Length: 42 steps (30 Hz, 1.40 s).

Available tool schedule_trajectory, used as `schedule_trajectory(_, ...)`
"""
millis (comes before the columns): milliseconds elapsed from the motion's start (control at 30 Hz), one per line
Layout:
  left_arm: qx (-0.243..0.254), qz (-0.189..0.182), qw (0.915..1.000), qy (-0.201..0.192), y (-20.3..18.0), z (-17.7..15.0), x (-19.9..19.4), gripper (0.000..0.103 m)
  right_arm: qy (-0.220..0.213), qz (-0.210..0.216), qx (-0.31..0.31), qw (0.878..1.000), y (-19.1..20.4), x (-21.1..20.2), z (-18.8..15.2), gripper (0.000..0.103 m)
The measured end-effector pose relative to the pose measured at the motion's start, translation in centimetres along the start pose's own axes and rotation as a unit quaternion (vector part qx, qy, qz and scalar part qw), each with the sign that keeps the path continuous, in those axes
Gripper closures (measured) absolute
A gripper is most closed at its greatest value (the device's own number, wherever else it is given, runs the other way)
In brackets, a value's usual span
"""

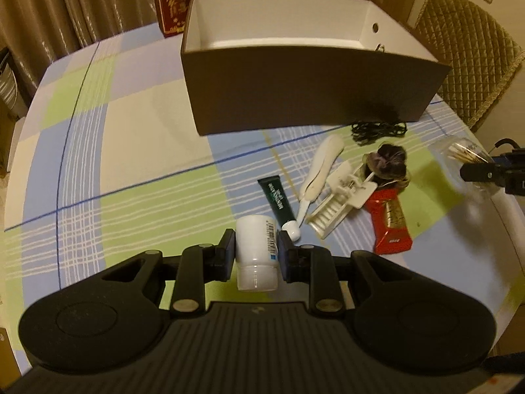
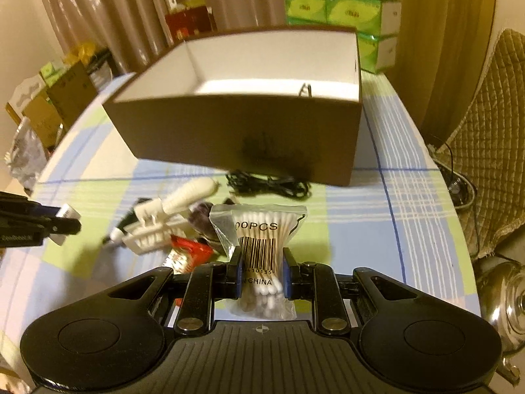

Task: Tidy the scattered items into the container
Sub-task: 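Lift the pill bottle and swab bag and carry both over the box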

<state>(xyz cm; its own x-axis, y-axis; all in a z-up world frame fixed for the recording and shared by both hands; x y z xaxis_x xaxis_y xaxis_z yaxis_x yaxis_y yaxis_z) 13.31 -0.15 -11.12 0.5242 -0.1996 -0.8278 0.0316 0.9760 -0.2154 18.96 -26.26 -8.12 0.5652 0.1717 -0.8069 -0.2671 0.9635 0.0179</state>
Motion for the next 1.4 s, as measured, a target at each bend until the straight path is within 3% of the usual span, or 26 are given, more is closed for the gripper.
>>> schedule_trajectory(533, 0.031, -0.040, 0.9976, -0.047, -3.2, 5.1, -2.1, 0.081, -0.037, 0.048, -0.017, 0.998, 2.3, -1.8, 4.0, 0.084)
schedule_trajectory(900, 0.074, -0.049, 0.9926, -0.083, -3.8, 11.8, -2.8, 0.081, -0.084, 0.064, -0.027, 0.994, 3.4, -1.5, 10.8, 0.084)
schedule_trajectory(1167, 0.075, -0.060, 0.9903, -0.101, -3.2, 17.7, -1.1, 0.081, -0.093, 0.053, -0.005, 0.994, 3.3, 1.3, 16.3, 0.084)
schedule_trajectory(1400, 0.058, -0.054, 0.9943, -0.072, -0.9, 20.9, 2.9, 0.081, -0.054, 0.043, 0.015, 0.997, 3.0, 6.0, 18.2, 0.084)
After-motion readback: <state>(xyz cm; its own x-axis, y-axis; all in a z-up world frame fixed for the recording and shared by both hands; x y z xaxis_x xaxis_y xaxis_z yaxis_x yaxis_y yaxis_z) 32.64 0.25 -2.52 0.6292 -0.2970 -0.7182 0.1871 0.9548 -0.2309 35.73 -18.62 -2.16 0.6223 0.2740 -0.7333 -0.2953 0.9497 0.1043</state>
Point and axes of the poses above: each gripper's, at about its wrist camera, not at the fingertips, and x roughly the way its jaws point, y to its left, z to its top, the point moved 9 cm from there along x, roughly the way its jaws point, and after that the axes turned 11 degrees about -z, right-handed, at the moved point
